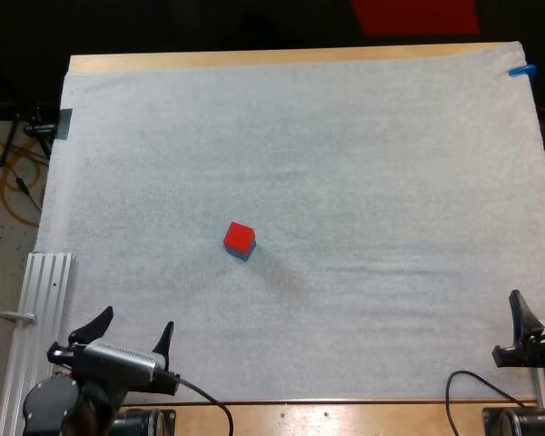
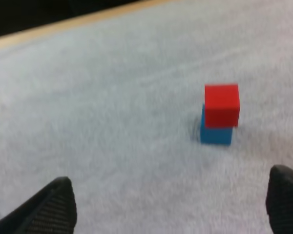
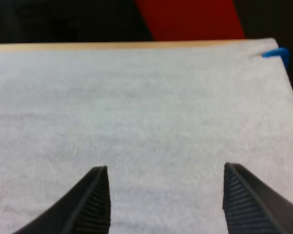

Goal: Stack red cube on blue cube

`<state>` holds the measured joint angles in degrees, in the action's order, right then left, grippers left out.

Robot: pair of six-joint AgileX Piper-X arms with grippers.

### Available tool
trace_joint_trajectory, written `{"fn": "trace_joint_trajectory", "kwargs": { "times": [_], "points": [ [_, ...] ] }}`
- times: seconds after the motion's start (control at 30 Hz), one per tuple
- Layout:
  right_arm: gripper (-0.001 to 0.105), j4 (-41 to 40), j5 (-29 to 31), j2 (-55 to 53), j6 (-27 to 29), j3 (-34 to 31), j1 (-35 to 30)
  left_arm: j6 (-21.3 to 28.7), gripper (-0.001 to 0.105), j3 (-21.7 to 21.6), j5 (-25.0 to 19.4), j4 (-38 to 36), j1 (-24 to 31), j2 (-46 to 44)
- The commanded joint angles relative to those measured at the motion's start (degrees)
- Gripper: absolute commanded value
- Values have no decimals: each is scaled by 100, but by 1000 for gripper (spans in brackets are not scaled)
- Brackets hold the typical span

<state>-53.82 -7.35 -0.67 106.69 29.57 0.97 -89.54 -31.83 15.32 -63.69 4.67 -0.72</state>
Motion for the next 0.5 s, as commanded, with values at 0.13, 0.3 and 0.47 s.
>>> {"fn": "trace_joint_trajectory", "kwargs": {
  "times": [0.13, 0.3, 0.47],
  "points": [
    [51, -185, -33, -199, 17, -109, -19, -69, 76, 63, -34, 196, 3, -787],
    [51, -197, -24, -199, -24, -106, -19, -69, 76, 63, -23, 180, 3, -787],
    [51, -197, -24, -199, -23, -106, -19, -69, 76, 63, -23, 190, 3, -787]
  ]
}}
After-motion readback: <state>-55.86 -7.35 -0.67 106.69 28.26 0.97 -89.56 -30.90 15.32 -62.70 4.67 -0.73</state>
